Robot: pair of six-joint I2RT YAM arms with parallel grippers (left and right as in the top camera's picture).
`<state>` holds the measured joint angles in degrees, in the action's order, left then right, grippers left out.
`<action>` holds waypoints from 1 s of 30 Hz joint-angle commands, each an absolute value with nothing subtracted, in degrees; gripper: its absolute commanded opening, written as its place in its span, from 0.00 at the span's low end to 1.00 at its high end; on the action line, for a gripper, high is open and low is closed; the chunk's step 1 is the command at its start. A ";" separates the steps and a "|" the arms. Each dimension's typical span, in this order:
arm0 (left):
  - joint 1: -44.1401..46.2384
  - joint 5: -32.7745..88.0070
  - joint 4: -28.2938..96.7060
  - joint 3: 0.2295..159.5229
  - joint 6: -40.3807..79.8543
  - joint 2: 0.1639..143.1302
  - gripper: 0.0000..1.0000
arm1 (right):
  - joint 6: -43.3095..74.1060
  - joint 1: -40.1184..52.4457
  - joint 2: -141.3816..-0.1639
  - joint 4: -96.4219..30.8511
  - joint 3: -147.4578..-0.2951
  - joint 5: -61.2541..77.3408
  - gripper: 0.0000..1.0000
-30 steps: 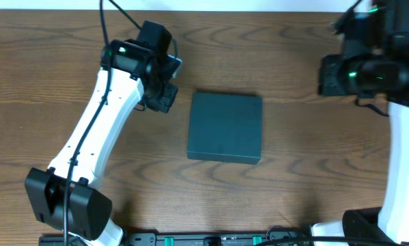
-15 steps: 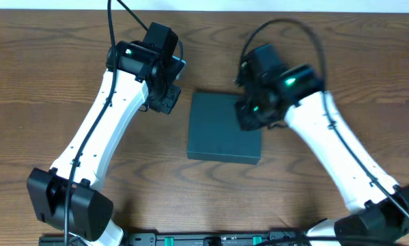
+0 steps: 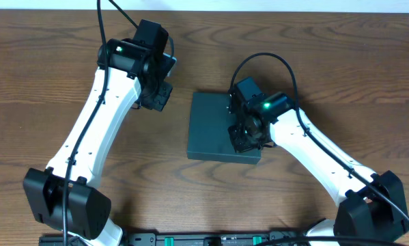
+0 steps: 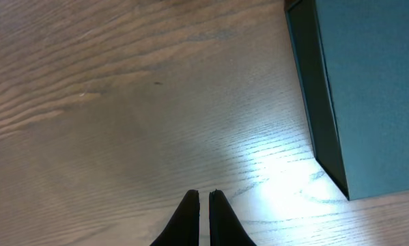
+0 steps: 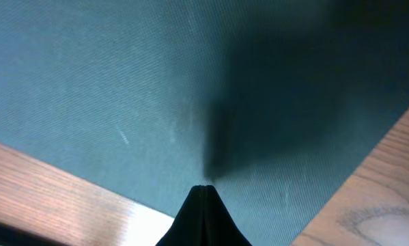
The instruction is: Pack container
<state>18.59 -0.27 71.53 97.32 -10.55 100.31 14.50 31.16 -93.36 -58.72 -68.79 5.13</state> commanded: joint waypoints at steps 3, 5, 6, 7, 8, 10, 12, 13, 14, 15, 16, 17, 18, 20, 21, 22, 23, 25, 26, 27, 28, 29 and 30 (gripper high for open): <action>18.02 -0.93 71.46 97.73 -10.92 100.42 0.06 | 14.28 31.75 -93.27 -55.42 -64.99 4.93 0.01; 17.89 -0.93 71.46 97.73 -10.92 100.42 0.06 | 14.09 31.75 -93.27 -53.58 -63.18 4.93 0.01; 17.80 -0.93 71.46 97.73 -10.90 100.42 0.06 | 14.06 31.75 -93.27 -52.95 -62.43 4.91 0.02; 17.78 -0.93 71.46 97.73 -10.90 100.42 0.05 | 14.06 31.73 -93.27 -52.23 -61.60 4.93 0.02; 17.78 -0.93 71.46 97.73 -10.92 100.42 0.06 | 14.06 31.75 -93.27 -51.68 -60.97 4.93 0.02; 17.78 -0.93 71.46 97.73 -10.90 100.42 0.06 | 14.06 31.70 -93.27 -50.96 -59.94 4.93 0.02; 17.78 -0.93 71.48 97.73 -10.92 100.42 0.06 | 14.04 31.68 -93.30 -50.48 -59.44 4.93 0.02; 17.78 -0.93 71.48 97.73 -10.92 100.42 0.06 | 13.61 31.68 -93.30 -50.46 -59.46 4.93 0.02; 17.78 -0.93 71.50 97.73 -10.92 100.42 0.06 | 13.19 31.68 -93.27 -50.17 -59.48 4.91 0.02; 17.78 -0.93 71.53 97.73 -10.92 100.42 0.06 | 13.06 31.66 -93.25 -49.91 -59.61 4.86 0.02; 17.78 -0.95 71.55 97.73 -10.92 100.40 0.06 | 12.69 31.51 -93.23 -49.65 -60.05 4.56 0.04; 17.67 -0.95 71.53 97.76 -10.92 100.38 0.07 | 12.58 31.14 -93.23 -49.41 -60.73 3.57 0.06; 17.45 -0.95 71.46 97.73 -10.92 100.33 0.11 | 12.56 30.63 -93.23 -49.23 -61.58 2.20 0.13; 16.34 -0.97 70.98 97.76 -10.92 100.33 0.34 | 12.58 28.97 -93.23 -49.21 -64.14 -1.32 0.34; 15.46 -0.95 70.50 97.76 -10.90 100.31 0.49 | 12.58 27.92 -93.23 -49.21 -65.56 -3.22 0.45; 14.13 -0.93 69.73 97.76 -10.90 100.31 0.60 | 12.51 26.59 -93.23 -49.10 -67.29 -5.50 0.60; 12.82 -0.91 68.93 97.76 -10.74 100.31 0.68 | 11.11 25.15 -93.23 -48.53 -69.10 -7.86 0.68; 9.56 -0.86 67.16 97.76 -9.52 100.31 0.82 | 6.66 22.04 -93.23 -46.65 -72.18 -10.15 0.71; 7.77 -0.84 66.67 97.76 -8.91 100.31 0.88 | 4.47 20.14 -93.23 -45.58 -73.63 -10.11 0.72; 6.28 -0.75 66.52 97.76 -8.54 100.31 0.96 | 3.44 18.41 -93.23 -44.84 -74.72 -10.07 0.76; 4.64 -0.64 66.57 97.73 -7.97 100.31 0.99 | 2.68 16.32 -93.23 -44.18 -75.72 -10.09 0.80; 3.40 -0.64 66.76 97.73 -7.07 100.31 0.99 | 2.57 14.11 -93.23 -44.05 -76.44 -10.09 0.82; 2.20 -0.64 67.05 97.73 -6.55 100.27 0.99 | 2.68 12.19 -93.23 -44.36 -76.93 -10.11 0.82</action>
<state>5.15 -0.43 66.50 97.32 -8.80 100.31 6.37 16.56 -93.38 -44.07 -74.76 -6.59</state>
